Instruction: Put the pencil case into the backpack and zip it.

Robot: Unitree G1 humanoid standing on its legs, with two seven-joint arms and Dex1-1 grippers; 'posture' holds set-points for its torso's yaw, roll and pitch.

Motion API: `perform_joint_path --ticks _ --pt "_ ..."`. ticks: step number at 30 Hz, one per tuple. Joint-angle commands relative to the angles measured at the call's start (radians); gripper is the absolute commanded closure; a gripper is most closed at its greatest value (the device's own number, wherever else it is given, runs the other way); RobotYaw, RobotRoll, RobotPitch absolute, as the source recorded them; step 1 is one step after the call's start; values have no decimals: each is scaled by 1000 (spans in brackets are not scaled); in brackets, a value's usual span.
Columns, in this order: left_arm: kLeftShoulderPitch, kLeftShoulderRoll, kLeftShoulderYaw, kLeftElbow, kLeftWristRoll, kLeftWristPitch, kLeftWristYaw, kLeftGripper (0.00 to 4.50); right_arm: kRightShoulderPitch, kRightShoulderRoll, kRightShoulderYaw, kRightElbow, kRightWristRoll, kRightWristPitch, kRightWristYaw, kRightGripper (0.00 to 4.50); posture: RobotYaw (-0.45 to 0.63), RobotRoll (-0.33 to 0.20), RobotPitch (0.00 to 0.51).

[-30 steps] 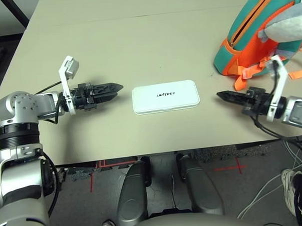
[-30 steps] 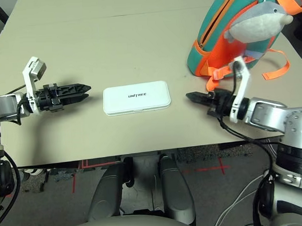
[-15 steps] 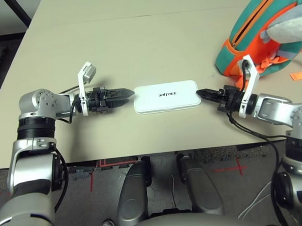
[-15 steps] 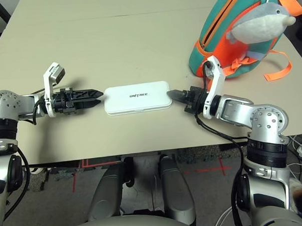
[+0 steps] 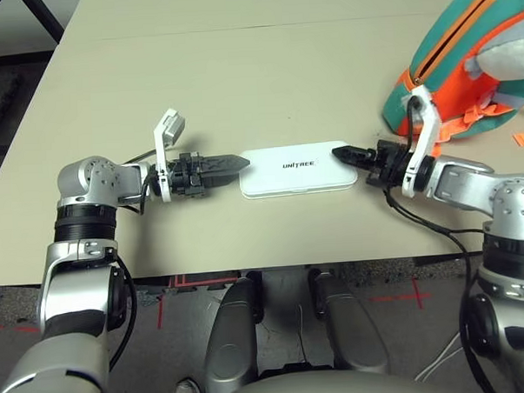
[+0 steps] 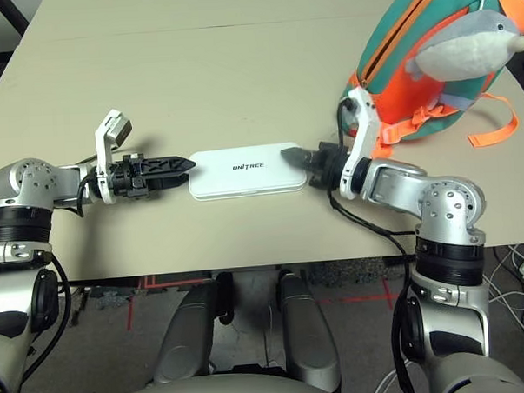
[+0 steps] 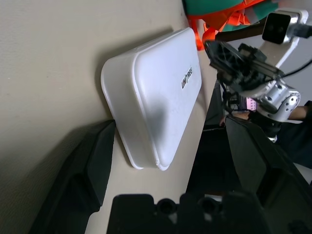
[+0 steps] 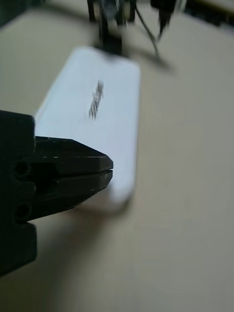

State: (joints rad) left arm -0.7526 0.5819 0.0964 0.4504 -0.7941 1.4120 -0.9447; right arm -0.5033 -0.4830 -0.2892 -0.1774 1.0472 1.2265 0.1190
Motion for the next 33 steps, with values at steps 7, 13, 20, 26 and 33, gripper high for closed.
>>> perform_joint_path --ticks 7,13,20,26,33 --pt "66 -18 -54 -25 10 88 15 0 -8 -39 53 -56 -106 40 -24 4463 -115 0 285" --pt "75 -24 -48 -36 12 94 24 0 -11 -38 114 -80 -153 69 -4 4463 -111 0 285" --pt "84 -22 -36 -39 17 89 36 0 -7 -49 173 -102 -209 85 39 4463 -97 0 287" --pt "91 -26 -25 -42 18 88 46 0 -16 -10 180 -123 -215 109 58 4463 -94 0 286" --pt "90 -32 -21 -44 19 96 46 0 -46 46 188 -131 -242 119 72 4463 -96 0 283"
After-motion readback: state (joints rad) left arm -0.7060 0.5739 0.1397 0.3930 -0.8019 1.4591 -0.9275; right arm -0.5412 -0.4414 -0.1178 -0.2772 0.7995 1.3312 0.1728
